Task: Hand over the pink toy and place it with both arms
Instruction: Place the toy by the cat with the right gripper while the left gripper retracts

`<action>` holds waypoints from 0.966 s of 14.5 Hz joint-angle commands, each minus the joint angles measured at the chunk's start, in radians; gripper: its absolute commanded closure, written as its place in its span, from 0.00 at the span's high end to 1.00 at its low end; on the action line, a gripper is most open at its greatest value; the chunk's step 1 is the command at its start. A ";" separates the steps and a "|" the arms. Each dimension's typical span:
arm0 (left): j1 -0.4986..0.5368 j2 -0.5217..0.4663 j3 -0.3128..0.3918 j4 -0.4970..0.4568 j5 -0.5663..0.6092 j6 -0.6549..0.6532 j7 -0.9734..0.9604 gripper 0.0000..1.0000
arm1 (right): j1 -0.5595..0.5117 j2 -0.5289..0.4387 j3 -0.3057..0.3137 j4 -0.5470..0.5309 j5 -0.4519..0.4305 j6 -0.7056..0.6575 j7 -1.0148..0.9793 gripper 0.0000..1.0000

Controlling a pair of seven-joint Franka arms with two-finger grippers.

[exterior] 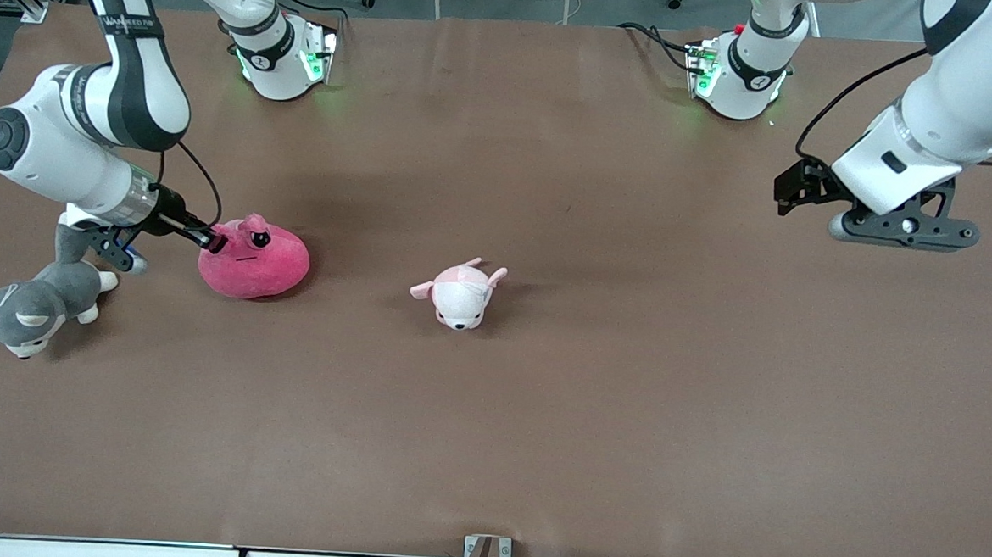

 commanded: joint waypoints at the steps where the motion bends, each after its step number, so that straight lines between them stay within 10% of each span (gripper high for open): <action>1: 0.003 -0.009 -0.008 0.012 0.023 -0.004 0.025 1.00 | -0.028 0.020 0.014 0.037 0.009 -0.005 -0.022 1.00; 14: 0.163 -0.045 -0.007 0.111 -0.011 -0.050 0.159 1.00 | -0.051 0.023 0.014 0.508 -0.190 -0.428 -0.426 1.00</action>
